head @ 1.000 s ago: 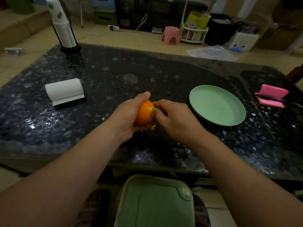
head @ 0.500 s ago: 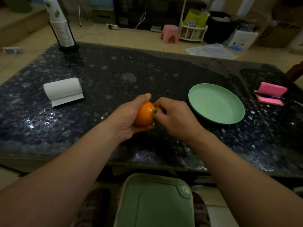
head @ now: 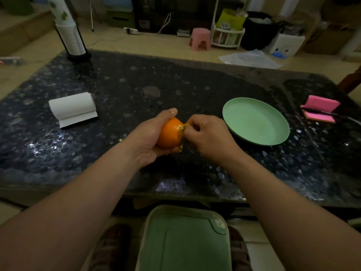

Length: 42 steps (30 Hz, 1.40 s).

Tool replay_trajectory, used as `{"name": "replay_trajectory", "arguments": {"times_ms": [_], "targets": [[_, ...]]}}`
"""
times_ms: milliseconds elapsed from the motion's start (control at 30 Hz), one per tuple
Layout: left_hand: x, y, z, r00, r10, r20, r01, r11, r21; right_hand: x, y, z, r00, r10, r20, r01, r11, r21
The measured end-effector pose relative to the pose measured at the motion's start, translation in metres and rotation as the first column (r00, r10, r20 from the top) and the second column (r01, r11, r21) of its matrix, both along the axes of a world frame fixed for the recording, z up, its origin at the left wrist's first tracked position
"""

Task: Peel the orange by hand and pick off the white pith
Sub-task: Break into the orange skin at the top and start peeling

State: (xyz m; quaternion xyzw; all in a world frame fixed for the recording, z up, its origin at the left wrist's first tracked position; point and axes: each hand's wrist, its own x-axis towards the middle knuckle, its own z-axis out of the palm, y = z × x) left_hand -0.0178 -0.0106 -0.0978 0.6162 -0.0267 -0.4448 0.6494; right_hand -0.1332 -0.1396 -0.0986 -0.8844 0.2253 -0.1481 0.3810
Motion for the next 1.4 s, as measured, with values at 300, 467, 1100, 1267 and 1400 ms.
{"name": "replay_trajectory", "arguments": {"times_ms": [300, 467, 1100, 1267, 1400], "targets": [[0.014, 0.012, -0.003, 0.948, -0.125, -0.294, 0.070, 0.979, -0.190, 0.007, -0.003, -0.005, 0.993, -0.015, 0.114, -0.083, 0.598, 0.797], [0.018, 0.017, 0.001, 0.919, -0.161, -0.360, 0.047, 0.951, -0.307, 0.010, -0.011, -0.008, 0.990, -0.106, 0.096, -0.023, 0.541, 0.841], [0.015, 0.004, -0.006, 0.973, 0.129, -0.193, -0.184, 0.937, -0.298, -0.003, 0.015, 0.004, 0.990, -0.139, -0.009, 0.124, 0.849, 0.514], [0.011, 0.000, -0.008, 0.987, 0.150, -0.057, -0.160, 0.938, -0.307, -0.006, 0.020, 0.008, 0.997, -0.076, 0.013, 0.057, 0.832, 0.552], [0.008, -0.002, -0.009, 0.987, 0.152, 0.041, -0.132, 0.940, -0.314, -0.007, 0.018, 0.009, 0.993, -0.085, 0.082, 0.032, 0.860, 0.510]]}}
